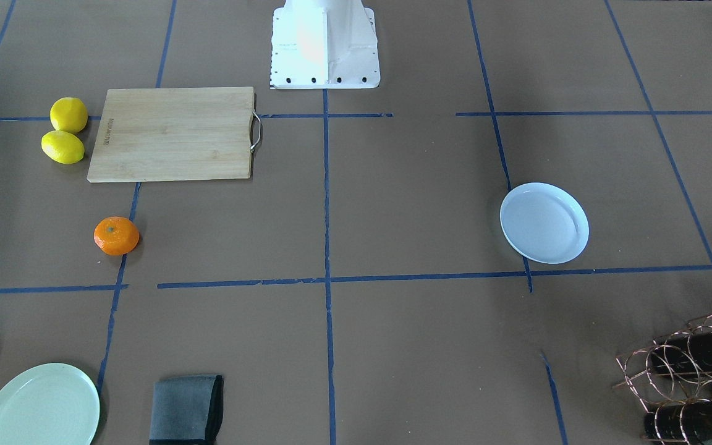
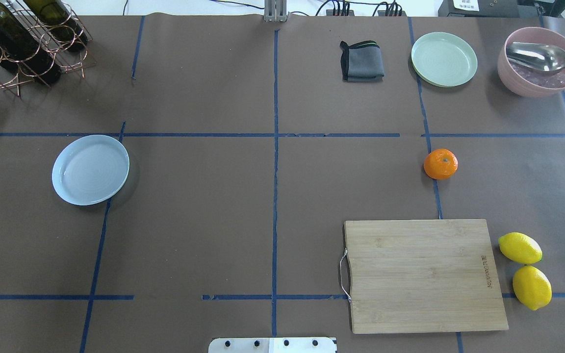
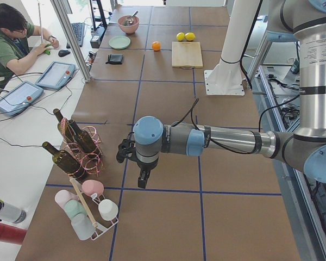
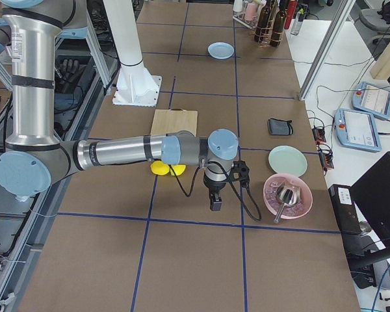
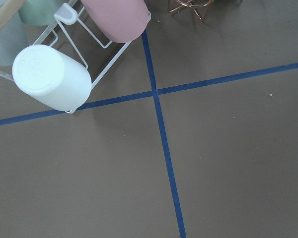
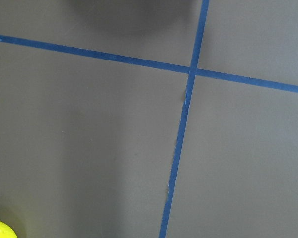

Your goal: Pick orange to plate

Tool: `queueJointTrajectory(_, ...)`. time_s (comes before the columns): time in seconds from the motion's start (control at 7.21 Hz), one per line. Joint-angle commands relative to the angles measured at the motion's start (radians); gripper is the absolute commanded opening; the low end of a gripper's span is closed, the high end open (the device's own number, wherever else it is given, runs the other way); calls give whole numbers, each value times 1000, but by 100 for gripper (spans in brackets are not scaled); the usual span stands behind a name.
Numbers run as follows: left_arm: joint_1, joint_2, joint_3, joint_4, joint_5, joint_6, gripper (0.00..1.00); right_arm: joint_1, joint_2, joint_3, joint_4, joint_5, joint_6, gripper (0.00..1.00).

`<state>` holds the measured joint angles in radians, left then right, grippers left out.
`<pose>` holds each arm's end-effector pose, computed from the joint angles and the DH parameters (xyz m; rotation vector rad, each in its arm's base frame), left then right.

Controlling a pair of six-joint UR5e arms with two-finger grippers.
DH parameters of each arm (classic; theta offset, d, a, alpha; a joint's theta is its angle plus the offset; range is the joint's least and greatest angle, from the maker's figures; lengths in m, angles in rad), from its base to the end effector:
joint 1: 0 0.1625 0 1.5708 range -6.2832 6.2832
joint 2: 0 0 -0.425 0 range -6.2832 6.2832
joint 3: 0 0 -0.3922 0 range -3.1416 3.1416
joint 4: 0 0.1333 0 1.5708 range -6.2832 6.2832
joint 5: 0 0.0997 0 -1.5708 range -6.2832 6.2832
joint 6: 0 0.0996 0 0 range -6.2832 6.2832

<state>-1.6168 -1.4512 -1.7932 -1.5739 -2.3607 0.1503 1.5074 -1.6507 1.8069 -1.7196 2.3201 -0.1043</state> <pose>-0.0830 -0.4426 0.6034 0.1773 0.7761 0.1406 0.0366 -0.4570 0.5973 0.0224 -0.7499 -0.1625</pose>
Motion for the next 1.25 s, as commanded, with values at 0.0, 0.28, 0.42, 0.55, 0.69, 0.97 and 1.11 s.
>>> queueJointTrajectory(0.0, 0, 0, -6, 2, -2, 0, 100, -1, 0, 0, 0, -1, 1, 100)
queueJointTrajectory(0.28, 0, 0, -9, 0, 3, 0, 100, -1, -1, 0, 0, 1, 3, 100)
queueJointTrajectory(0.42, 0, -2, -8, -6, 4, -2, 100, -1, 2, 2, 0, 2, 9, 100)
queueJointTrajectory(0.55, 1, -11, -11, -52, 5, -8, 100, -1, 23, 24, 0, 2, 15, 100)
queueJointTrajectory(0.69, 3, -23, -9, -113, -3, -6, 100, -1, 47, 31, 2, -1, 12, 100)
queueJointTrajectory(0.97, 6, -32, 9, -440, 1, -11, 100, 0, 63, 16, 120, 2, 18, 100)
queueJointTrajectory(1.11, 9, -29, 32, -585, -5, -29, 100, -1, 66, -6, 130, 8, 46, 100)
